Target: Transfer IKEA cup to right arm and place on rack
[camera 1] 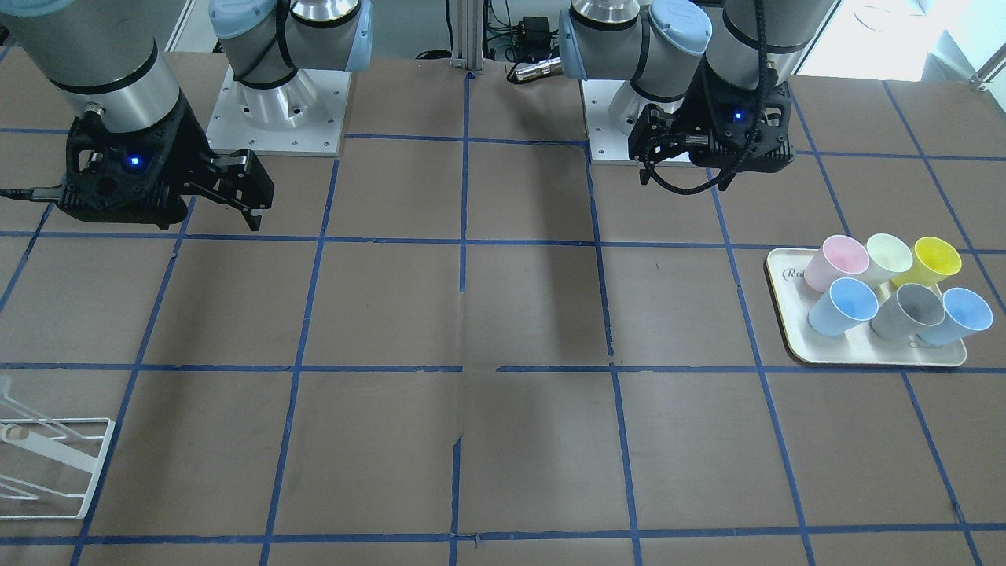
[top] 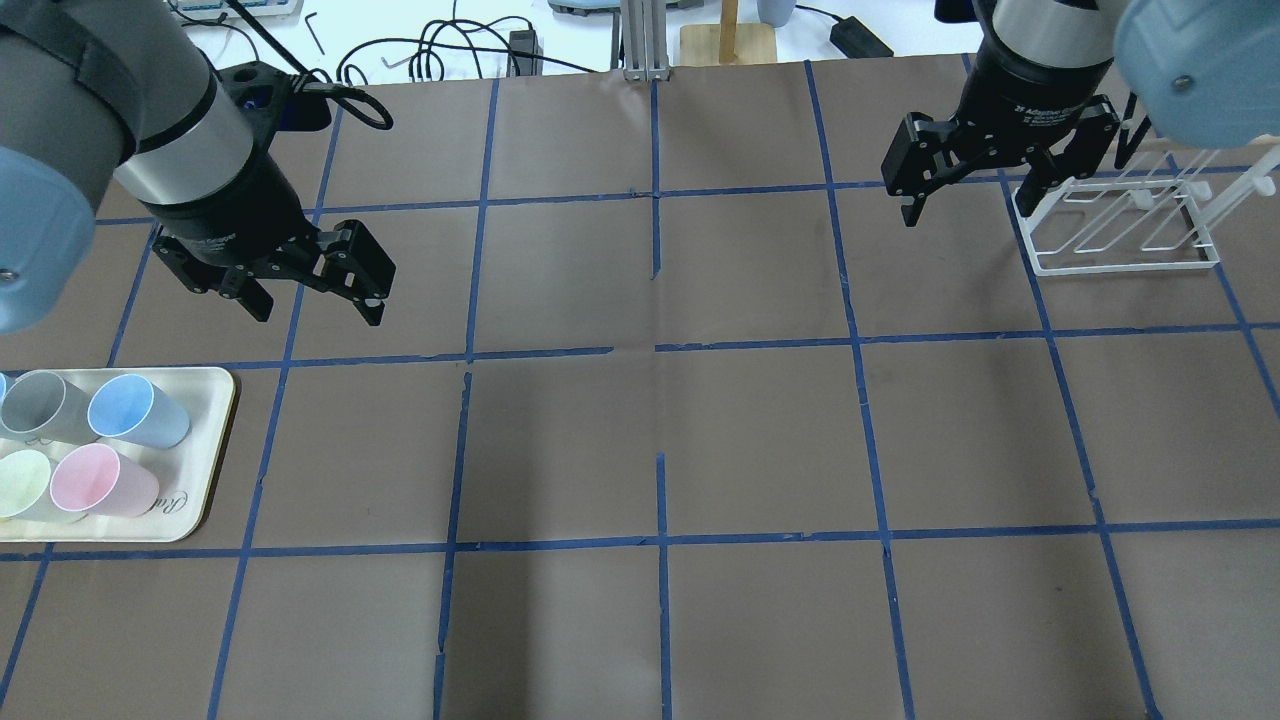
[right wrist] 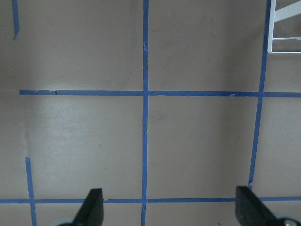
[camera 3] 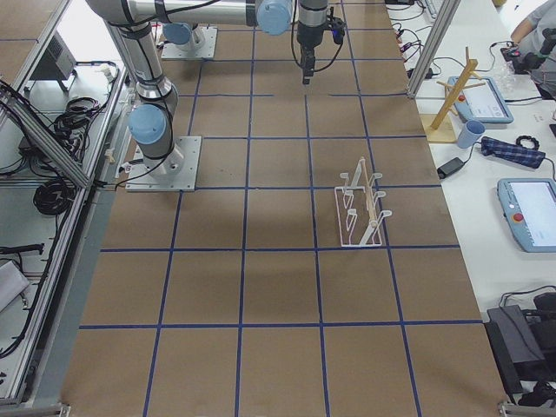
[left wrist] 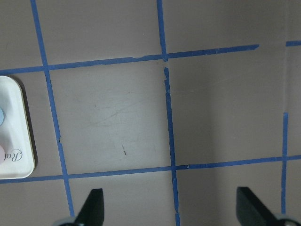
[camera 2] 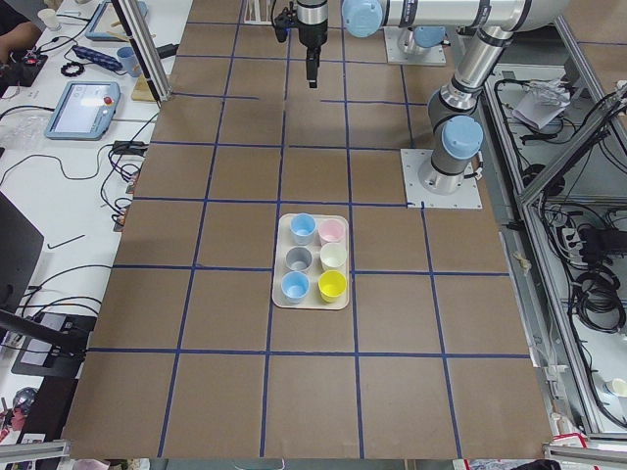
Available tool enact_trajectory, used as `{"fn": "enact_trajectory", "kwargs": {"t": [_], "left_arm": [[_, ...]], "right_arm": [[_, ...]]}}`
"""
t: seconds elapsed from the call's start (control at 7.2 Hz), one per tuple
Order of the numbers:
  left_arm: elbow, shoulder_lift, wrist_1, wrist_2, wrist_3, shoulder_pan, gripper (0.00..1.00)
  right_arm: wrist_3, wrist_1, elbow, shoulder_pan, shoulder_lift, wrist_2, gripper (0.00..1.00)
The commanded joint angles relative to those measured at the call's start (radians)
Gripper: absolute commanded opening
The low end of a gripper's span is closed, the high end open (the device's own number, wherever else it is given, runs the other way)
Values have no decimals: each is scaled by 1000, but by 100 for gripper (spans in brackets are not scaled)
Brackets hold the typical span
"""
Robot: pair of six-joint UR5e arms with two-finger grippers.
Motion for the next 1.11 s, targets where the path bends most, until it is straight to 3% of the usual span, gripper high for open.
{"fn": "enact_trajectory", "kwargs": {"t": [0.0,0.97], "left_arm": [[13,3,0,1,-2,3,100],[3,8,0,16,2,41,100]], "right_arm": [[-1,7,-1,0,-4,2,100],[-18,-69,13,0,-1,-13,100]]}}
